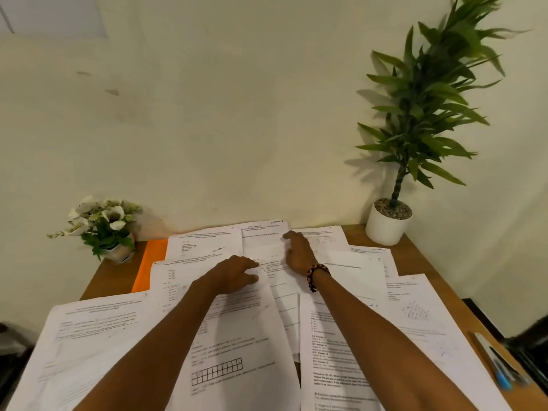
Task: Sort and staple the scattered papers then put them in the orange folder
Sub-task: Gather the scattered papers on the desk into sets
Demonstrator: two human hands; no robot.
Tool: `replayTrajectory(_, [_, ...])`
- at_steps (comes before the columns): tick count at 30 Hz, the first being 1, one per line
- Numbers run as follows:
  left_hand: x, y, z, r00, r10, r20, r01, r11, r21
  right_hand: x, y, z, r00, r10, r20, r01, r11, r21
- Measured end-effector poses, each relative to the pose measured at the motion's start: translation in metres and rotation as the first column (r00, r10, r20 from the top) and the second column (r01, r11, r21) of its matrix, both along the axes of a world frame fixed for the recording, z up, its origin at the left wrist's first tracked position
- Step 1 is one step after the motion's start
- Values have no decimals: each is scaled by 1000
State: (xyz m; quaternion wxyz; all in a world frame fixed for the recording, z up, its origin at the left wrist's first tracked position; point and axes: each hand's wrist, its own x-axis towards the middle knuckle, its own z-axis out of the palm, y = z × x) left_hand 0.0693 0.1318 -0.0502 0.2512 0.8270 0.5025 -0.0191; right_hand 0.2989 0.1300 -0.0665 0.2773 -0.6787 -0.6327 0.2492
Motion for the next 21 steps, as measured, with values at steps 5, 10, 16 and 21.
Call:
replayTrajectory(5, [3, -11, 2, 996, -40, -80, 50, 992, 119, 24, -42, 6, 947, -305, 99, 284, 941, 185])
replayTrajectory(10, [16, -13, 6, 990, -68, -127, 92, 976, 200, 15, -106, -30, 852, -158, 500, 93, 984, 154])
replayTrajectory(16, [35, -18, 2, 982, -186, 32, 179, 971, 160, 9, -114, -46, 910, -181, 372, 124, 977, 174])
replayTrajectory(21, [47, -22, -2, 982, -187, 8, 184, 972, 143, 13, -117, -45, 969, -231, 88, 204, 949, 240])
